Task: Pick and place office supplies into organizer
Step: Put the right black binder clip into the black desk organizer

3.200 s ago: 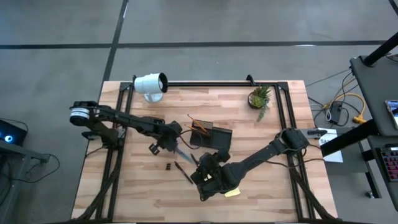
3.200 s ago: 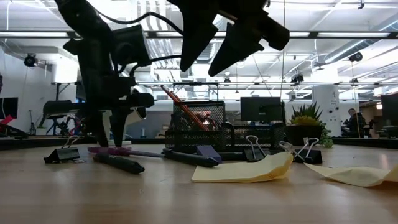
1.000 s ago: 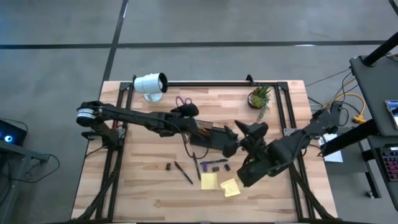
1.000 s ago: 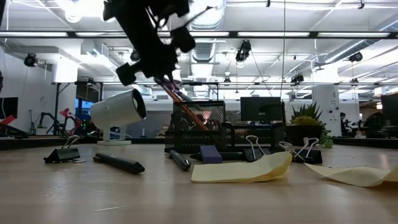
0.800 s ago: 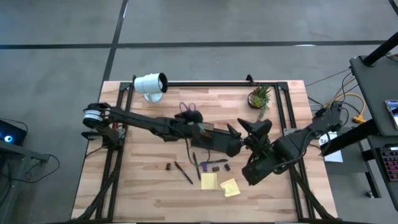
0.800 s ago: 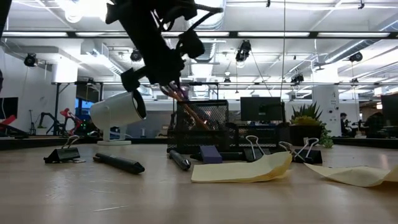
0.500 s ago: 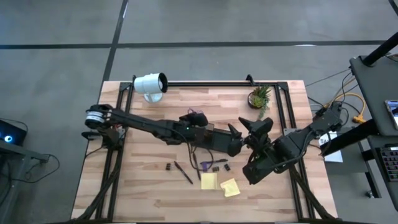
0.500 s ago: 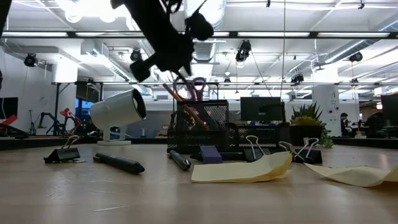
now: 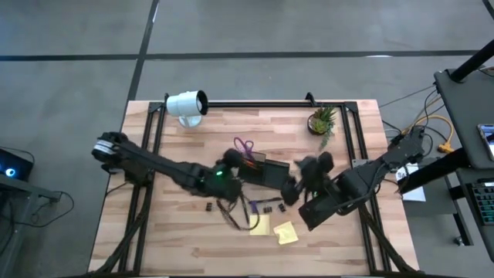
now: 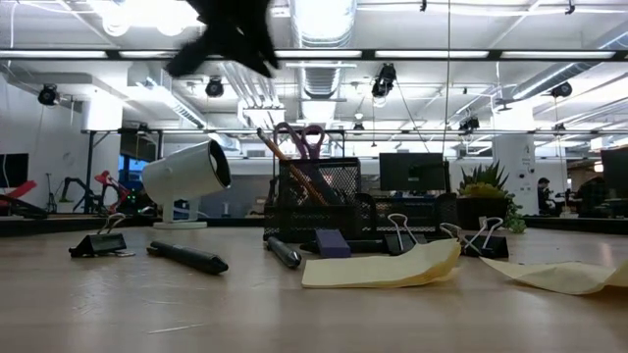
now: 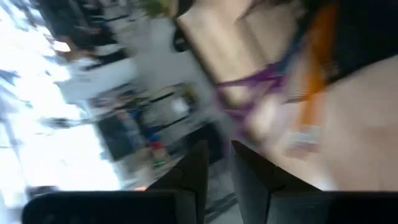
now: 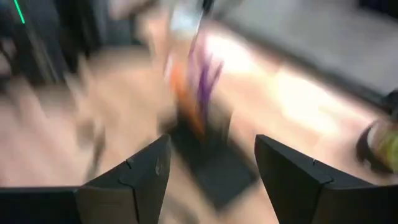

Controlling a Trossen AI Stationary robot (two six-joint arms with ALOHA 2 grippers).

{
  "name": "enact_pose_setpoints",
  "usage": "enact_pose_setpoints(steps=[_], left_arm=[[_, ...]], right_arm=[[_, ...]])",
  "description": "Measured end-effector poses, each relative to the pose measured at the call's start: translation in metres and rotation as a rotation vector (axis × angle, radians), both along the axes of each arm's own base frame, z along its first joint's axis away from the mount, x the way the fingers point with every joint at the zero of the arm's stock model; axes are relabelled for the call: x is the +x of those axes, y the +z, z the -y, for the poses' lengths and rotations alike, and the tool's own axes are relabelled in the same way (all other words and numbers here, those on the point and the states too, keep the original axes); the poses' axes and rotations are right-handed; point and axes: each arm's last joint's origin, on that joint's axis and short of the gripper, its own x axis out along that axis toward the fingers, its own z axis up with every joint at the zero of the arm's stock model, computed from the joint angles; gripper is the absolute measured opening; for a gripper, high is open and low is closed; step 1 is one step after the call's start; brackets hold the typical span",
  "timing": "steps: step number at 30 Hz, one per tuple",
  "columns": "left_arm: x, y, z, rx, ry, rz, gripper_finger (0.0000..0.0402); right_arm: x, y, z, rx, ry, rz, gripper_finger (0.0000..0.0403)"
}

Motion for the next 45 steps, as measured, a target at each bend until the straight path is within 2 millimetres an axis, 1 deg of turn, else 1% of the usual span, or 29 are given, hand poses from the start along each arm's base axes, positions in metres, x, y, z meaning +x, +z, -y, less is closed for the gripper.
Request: enact_pose_setpoints(steps=[2,5,7,9,11,13,15,18,21,23,26,30,33,35,40,42,45], left_arm=[[-0.017,0.006,0.006,-0.230,0.019,0.055,0.0051],[-0.040,0.010,0.008,-0.659,0.124,0.136,0.0051],[-0.052,0.011,0.007,-0.863,0.188,0.188,0.0051],[-0.064,0.010,0.005,-0.981,0.254,0.234,0.0051],[-0.074,0.005,0.002,-1.069,0.313,0.281,0.0051],[-0.086,-0.005,-0.002,-1.140,0.363,0.309,0.0051],[-0.095,-0.016,-0.004,-1.247,0.380,0.338,0.0051],[-0.106,-0.034,-0.004,-1.445,0.364,0.330,0.0051],[-0.115,-0.048,-0.005,-1.592,0.348,0.352,0.0051],[-0.121,-0.055,-0.006,-1.657,0.361,0.358,0.0051],[-0.130,-0.063,-0.010,-1.687,0.404,0.354,0.0051],[-0.136,-0.063,-0.012,-1.737,0.427,0.365,0.0051],[-0.139,-0.062,-0.012,-1.745,0.423,0.371,0.0051],[-0.138,-0.061,-0.012,-1.751,0.417,0.377,0.0051],[-0.137,-0.061,-0.012,-1.750,0.418,0.380,0.0051],[-0.137,-0.063,-0.012,-1.746,0.424,0.377,0.0051],[-0.135,-0.064,-0.012,-1.739,0.433,0.374,0.0050]], right_arm=[[0.007,-0.020,-0.007,0.039,0.108,-0.162,0.0221],[0.023,-0.055,-0.017,0.060,0.262,-0.376,0.0221],[0.031,-0.076,-0.020,0.143,0.275,-0.480,0.0221],[0.033,-0.094,-0.024,0.232,0.220,-0.531,0.0220],[0.032,-0.106,-0.025,0.300,0.141,-0.549,0.0220],[0.028,-0.112,-0.025,0.380,0.070,-0.532,0.0220],[0.024,-0.119,-0.023,0.475,0.018,-0.505,0.0219],[0.020,-0.129,-0.015,0.626,-0.012,-0.409,0.0219],[0.012,-0.141,-0.004,0.712,-0.066,-0.312,0.0219],[0.003,-0.153,0.005,0.741,-0.117,-0.285,0.0219],[-0.007,-0.172,0.017,0.794,-0.162,-0.212,0.0219],[-0.009,-0.192,0.029,0.821,-0.192,-0.103,0.0219],[-0.009,-0.204,0.035,0.819,-0.205,-0.097,0.0219],[-0.011,-0.211,0.037,0.791,-0.206,-0.133,0.0219],[-0.006,-0.215,0.035,0.800,-0.165,-0.118,0.0213],[-0.004,-0.215,0.034,0.802,-0.143,-0.107,0.0198],[-0.002,-0.217,0.033,0.800,-0.138,-0.108,0.0161]])
